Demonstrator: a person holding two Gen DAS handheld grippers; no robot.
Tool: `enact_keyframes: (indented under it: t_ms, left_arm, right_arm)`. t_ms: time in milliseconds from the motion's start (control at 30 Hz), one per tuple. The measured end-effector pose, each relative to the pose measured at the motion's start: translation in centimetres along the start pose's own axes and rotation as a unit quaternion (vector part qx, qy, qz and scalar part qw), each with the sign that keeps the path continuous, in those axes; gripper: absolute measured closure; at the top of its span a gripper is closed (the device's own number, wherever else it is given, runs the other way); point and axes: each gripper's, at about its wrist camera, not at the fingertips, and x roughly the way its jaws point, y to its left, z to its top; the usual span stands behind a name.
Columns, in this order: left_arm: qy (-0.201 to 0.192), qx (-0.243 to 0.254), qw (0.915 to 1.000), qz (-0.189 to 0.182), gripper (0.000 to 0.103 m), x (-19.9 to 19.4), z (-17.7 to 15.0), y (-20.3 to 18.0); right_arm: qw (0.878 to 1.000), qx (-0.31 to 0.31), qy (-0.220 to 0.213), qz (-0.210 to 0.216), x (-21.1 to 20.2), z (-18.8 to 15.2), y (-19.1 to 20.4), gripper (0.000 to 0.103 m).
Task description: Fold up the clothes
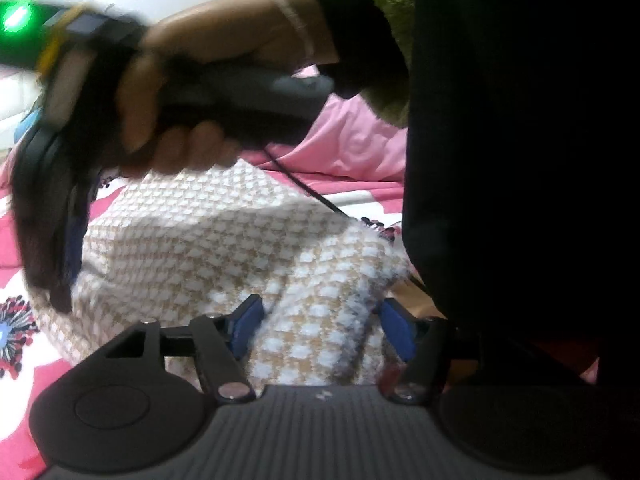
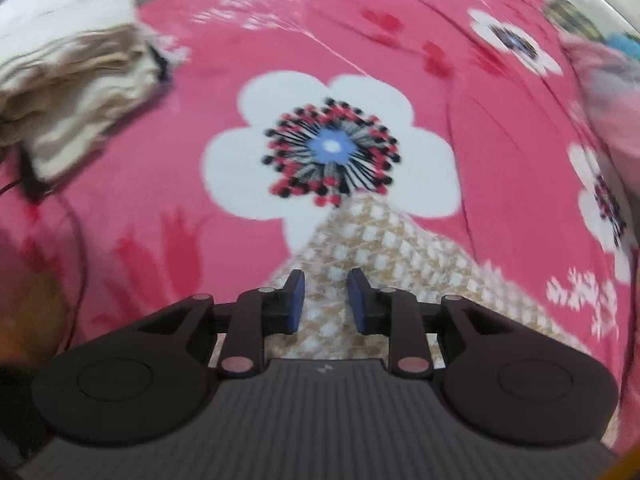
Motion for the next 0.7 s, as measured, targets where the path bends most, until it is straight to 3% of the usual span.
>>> enact_keyframes:
  t_ms: [33,100,200,333,467,533,600,667,700]
  left_arm:
    - [0.0,0.003,1.0,0.002,0.035,0.2,0.0,0.0]
    - [0.0,0.004,1.0,0.004,0.035,0.4,0.0,0.0]
    - [-0.001,0.006,1.0,0.002,0.035,0.4,0.1,0.0]
    - [-0.004,0.006,1.0,0.0,0.035,0.5,0.1,0.0]
    - [-0.006,0.008,1.0,0.002,0.035,0.7,0.1,0.0]
    - [-0.007,0.006,1.0,0.001,0.035,0.7,0.1,0.0]
    - [-0.008,0.005,1.0,0.0,0.035,0.7,0.0,0.1]
    - [-0.009,0.004,0.9999,-0.002,0.035,0.8,0.0,0.1]
    - [-0.01,0.004,0.9999,-0.003,0.035,0.9,0.0,0.1]
  right_arm:
    - [1.0,0.002,0.002,-0.008,0.6,0.2,0.5,0.075]
    - [1.0,-0.006,0.007,-0.022,1.7,0.2,1.6,0.057]
    - [0.998,-0.032,0.006,-0.06,1.9,0.1,3.4,0.057]
    - [0.991,-0.032,-0.043,-0.122,-0.5,0.0,3.4,0.056]
    - [0.991,-0.035,-0.023,-0.126,2.0,0.2,2.4,0.054]
    - [0.988,-0.069,-0.026,-0.134,3.0,-0.1,2.8,0.055]
    - [0.985,-0.11,-0.026,-0.132,3.0,0.0,3.0,0.07]
    - [0.991,-0.083,-0.022,-0.1,2.1,0.8,1.4,0.08]
    - [0.998,-0.025,-0.018,-0.06,1.4,1.5,-0.5,0.083]
